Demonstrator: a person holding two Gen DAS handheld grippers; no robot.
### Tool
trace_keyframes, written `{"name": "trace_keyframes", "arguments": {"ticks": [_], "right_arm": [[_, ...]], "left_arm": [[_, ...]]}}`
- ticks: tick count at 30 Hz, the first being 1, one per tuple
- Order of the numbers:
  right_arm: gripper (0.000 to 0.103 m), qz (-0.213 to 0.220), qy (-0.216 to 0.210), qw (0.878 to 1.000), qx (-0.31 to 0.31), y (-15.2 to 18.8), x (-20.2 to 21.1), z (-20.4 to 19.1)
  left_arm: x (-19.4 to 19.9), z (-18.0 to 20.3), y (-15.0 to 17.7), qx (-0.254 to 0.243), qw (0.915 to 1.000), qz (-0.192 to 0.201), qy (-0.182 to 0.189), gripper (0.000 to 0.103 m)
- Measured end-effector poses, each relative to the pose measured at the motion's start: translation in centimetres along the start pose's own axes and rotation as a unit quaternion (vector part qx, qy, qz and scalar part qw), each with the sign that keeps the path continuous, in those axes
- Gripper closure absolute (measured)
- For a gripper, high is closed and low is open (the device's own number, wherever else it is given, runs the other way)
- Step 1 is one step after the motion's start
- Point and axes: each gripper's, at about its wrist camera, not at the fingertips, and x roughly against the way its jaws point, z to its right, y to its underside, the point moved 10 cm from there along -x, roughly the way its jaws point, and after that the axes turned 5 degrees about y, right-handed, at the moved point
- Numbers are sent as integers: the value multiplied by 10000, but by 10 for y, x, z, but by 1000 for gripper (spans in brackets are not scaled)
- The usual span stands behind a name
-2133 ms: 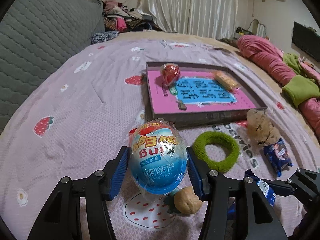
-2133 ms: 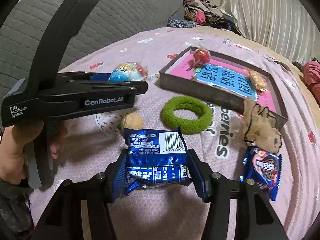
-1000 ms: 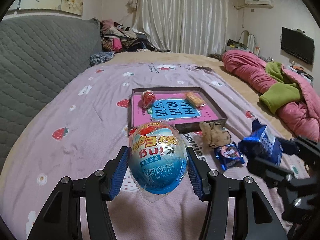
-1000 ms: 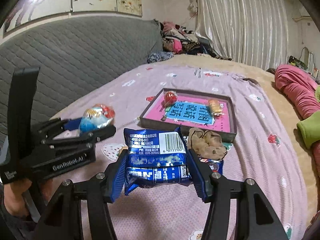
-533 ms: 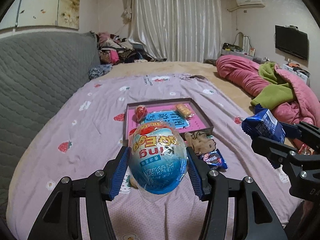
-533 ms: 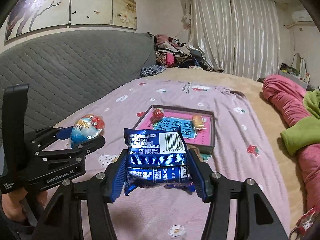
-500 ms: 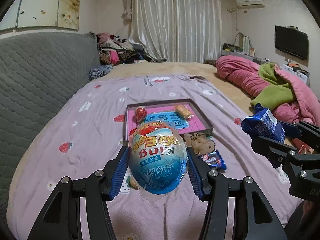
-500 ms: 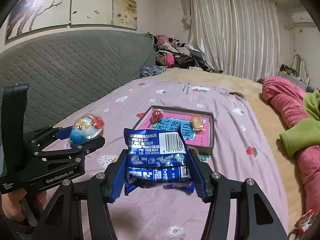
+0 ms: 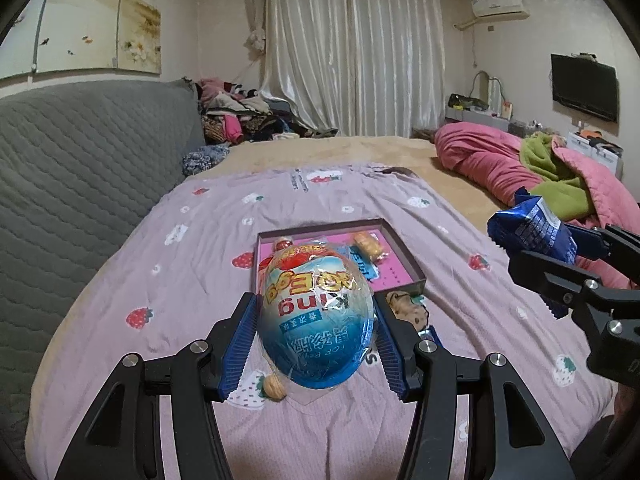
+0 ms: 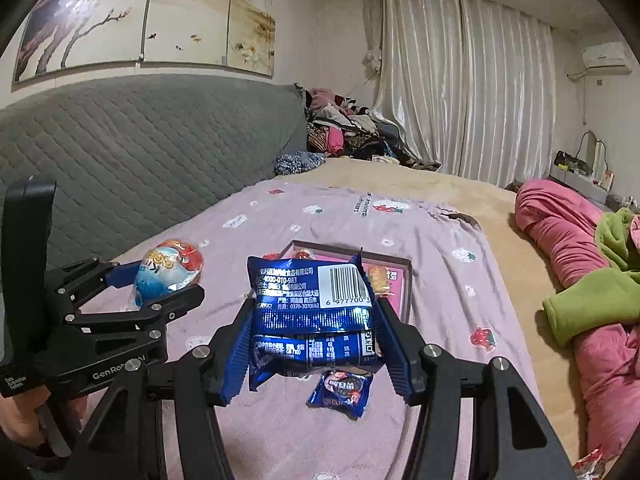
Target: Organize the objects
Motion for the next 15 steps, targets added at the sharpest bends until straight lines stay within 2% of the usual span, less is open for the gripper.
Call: {"name": "trace_keyframes", "arguments": {"ticks": [15], "right_arm": [[45,200,37,9998,42,-38,-11,18]], "left_arm": [[-19,0,-32,-15,10000,71,-13,45]]}}
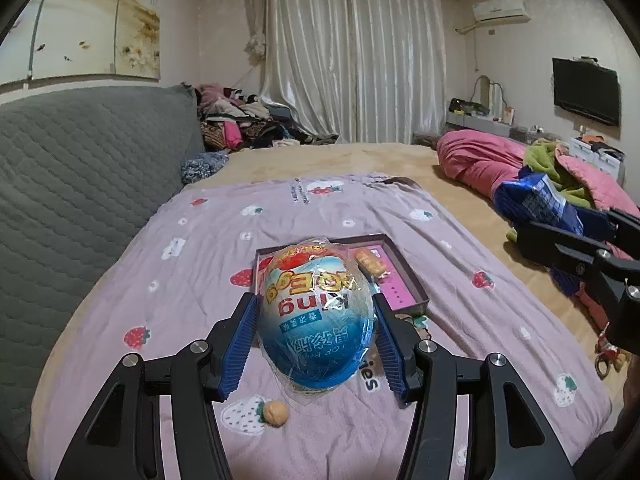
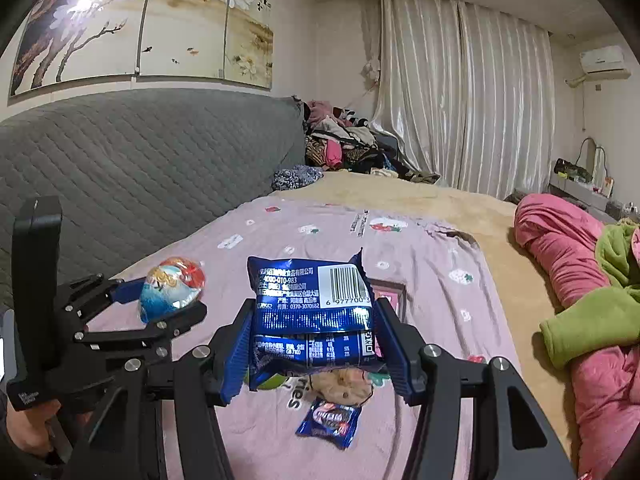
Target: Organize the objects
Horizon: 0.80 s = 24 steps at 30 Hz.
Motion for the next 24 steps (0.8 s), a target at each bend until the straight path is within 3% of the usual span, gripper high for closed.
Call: {"name": "trace_keyframes", "arguments": {"ticks": [24], "right_arm": [[45,128,28,9999,-15,-56,-77,25]], "left_arm": [[-81,-17,-81,-24,9999,97,-109,45]]}}
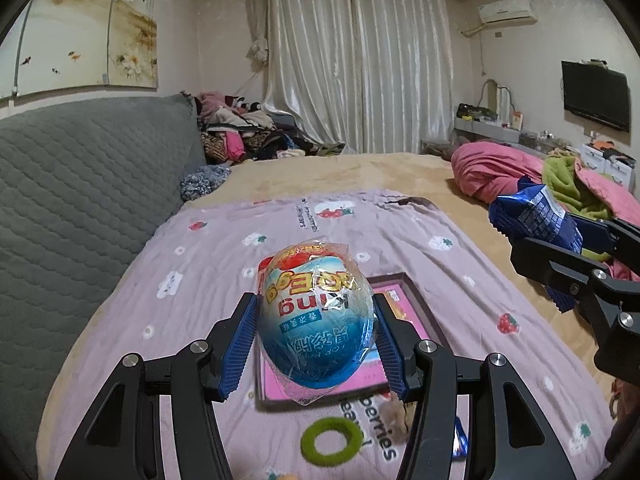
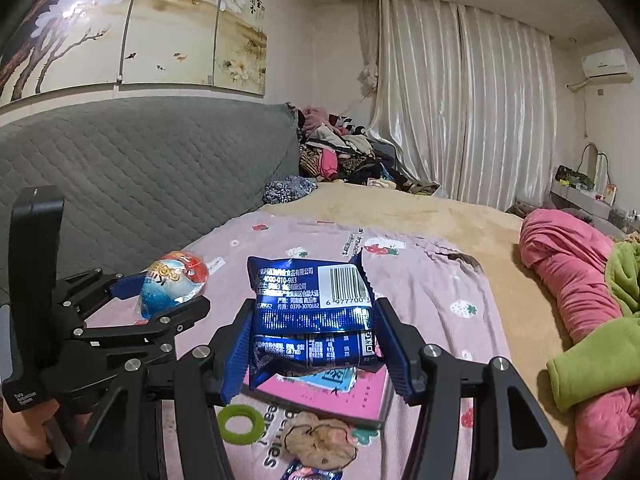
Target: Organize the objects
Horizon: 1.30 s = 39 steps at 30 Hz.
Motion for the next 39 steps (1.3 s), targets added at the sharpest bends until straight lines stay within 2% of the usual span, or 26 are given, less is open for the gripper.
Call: {"name": "trace_keyframes", "arguments": {"ticks": [7,10,15,18,23,28,31,35,39], "right_arm": [[45,139,-187,9993,-300,-10,-31,10],[45,177,-164,9995,-193,-3,-47,14],[45,-24,-81,9997,-213,14,-72,22],[45,-141,-79,9995,-261,29,-81,26],[45,-219,-72,9994,-253,46,-91,29],[45,-203,-64,9992,-327,52,-106,31],[45,-171,32,9991,-384,62,-117,35],[45,-250,132,9990,-339,78,-137,42],[45,-316,137,9990,-295,87,-153,41]], "left_arm": [[-40,-9,-10,118,9999,24,-16,45],[-63,-7,-6,96,9998,-149,39,45],[-93,-5,-2,8,9998,-188,31,45],[-107,-3,9,-15,9996,-279,90,45],[-130,-10,32,-69,9993,-349,-77,45],[-157,-28,58,232,9985,-479,-79,45],[-167,-41,75,632,9970,-437,115,45],[-184,-53,94,597,9968,-540,-32,45],[-201,-58,106,616,9960,-646,-8,45]]}}
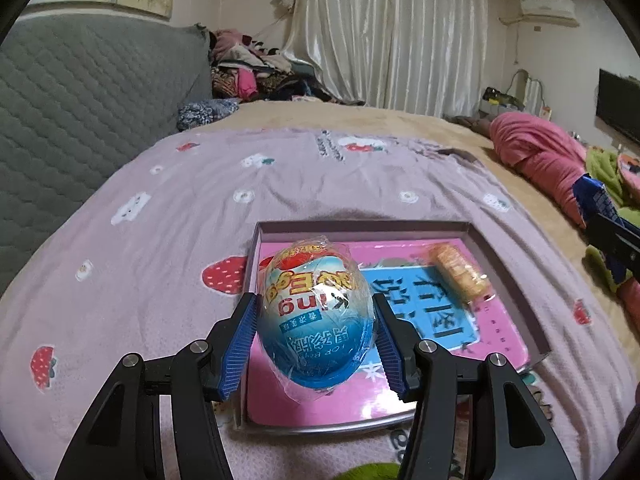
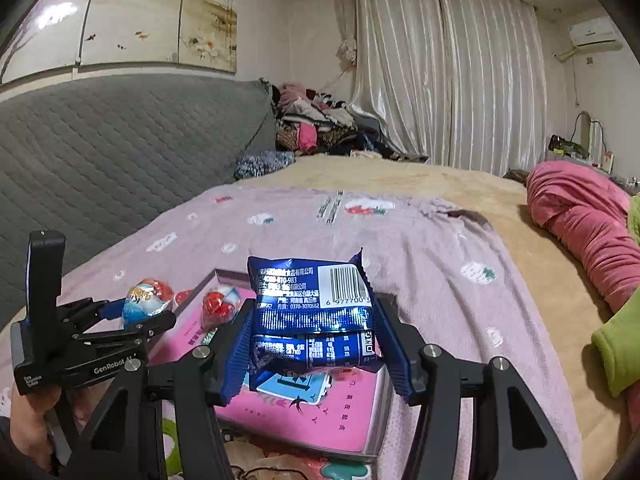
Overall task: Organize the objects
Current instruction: 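Lower the blue egg with the left tool while the right tool lowers the biscuit pack onto the book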
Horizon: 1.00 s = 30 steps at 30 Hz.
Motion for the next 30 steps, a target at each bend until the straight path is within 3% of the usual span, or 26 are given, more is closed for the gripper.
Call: {"name": "trace_keyframes", "arguments": {"ticks": [6,18,30], "right_arm": [[45,-323,209,9990,216,20,-25,1],[45,-1150,106,9929,289,63,-64,-6],[45,-1643,174,9858,284,88,-85,-2]], "left_arm": [[-10,4,8,-131,9999,-60,-27,45],[-32,1,25,-88,9991,-415,-27,45],[-50,-1,39,20,9969,-778,65,45]]}}
